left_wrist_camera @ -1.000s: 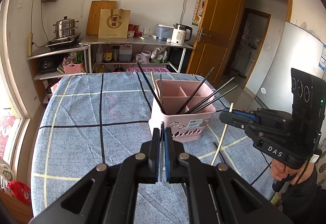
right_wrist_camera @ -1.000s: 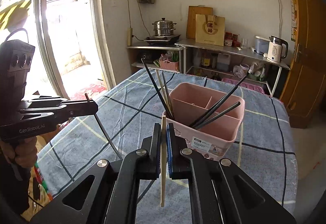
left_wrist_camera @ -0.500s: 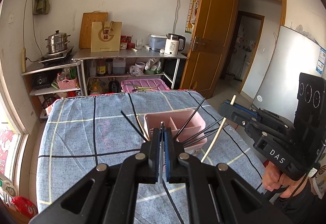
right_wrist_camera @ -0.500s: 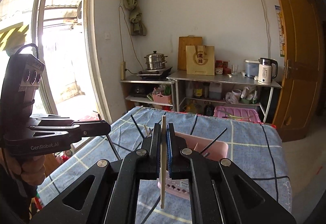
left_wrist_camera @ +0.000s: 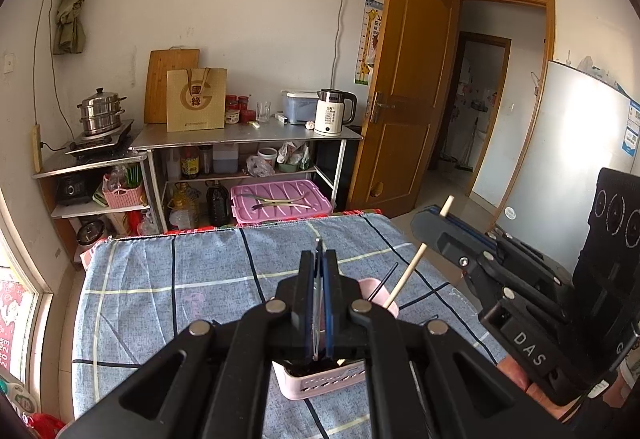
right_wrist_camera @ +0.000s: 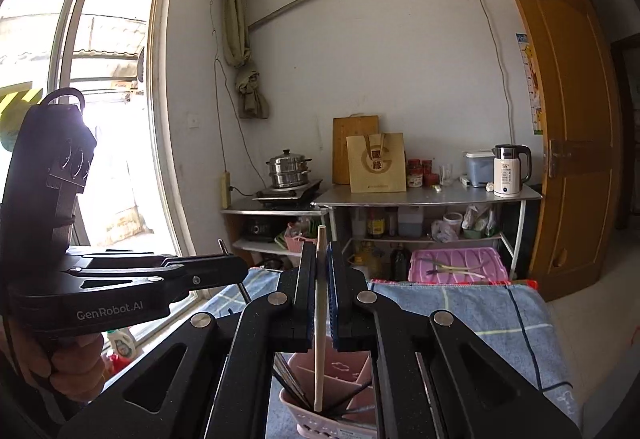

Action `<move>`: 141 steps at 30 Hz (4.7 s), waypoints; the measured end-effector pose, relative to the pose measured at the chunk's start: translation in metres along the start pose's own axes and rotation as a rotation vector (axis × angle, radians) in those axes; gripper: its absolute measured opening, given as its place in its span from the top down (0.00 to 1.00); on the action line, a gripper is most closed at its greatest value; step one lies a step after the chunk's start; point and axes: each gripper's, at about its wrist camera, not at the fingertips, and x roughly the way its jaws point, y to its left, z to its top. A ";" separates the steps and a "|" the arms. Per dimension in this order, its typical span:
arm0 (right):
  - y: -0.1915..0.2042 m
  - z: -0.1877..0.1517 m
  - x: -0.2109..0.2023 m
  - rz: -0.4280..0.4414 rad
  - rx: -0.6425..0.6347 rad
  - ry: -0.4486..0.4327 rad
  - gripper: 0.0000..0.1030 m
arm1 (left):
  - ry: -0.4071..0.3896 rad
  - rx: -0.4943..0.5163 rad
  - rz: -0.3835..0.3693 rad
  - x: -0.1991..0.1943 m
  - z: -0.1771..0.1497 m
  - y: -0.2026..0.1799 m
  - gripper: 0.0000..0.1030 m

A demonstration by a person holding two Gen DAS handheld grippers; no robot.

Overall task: Organize utensils
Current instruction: 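Lift the wooden chopstick with the right gripper while the left gripper holds the metal chopstick over the basket, then open both grippers to drop the chopsticks into the pink basket, then move both open grippers down to black chopsticks lying on the cloth, then close the right gripper on a black chopstick pair while the left gripper grasps a dark chopstick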

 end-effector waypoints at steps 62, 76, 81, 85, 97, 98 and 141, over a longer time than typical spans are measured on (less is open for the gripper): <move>-0.058 -0.159 -0.108 -0.134 0.093 0.338 0.79 | 0.090 -0.025 0.062 -0.020 -0.185 -0.057 0.70; -0.070 -0.232 -0.084 -0.159 0.125 0.581 0.79 | 0.225 -0.058 0.007 0.015 -0.221 -0.073 0.69; -0.068 -0.240 -0.077 -0.161 0.125 0.621 0.79 | 0.233 -0.070 0.009 0.017 -0.221 -0.069 0.69; -0.068 -0.239 -0.077 -0.177 0.118 0.629 0.79 | 0.242 -0.079 0.004 0.020 -0.222 -0.067 0.69; -0.067 -0.237 -0.098 -0.217 0.198 0.621 0.79 | 0.249 -0.102 0.003 0.020 -0.225 -0.059 0.69; -0.067 -0.235 -0.098 -0.220 0.203 0.620 0.79 | 0.250 -0.107 0.005 0.020 -0.225 -0.058 0.69; -0.059 -0.242 -0.081 -0.156 0.143 0.673 0.93 | 0.374 -0.200 -0.030 0.052 -0.231 -0.051 0.66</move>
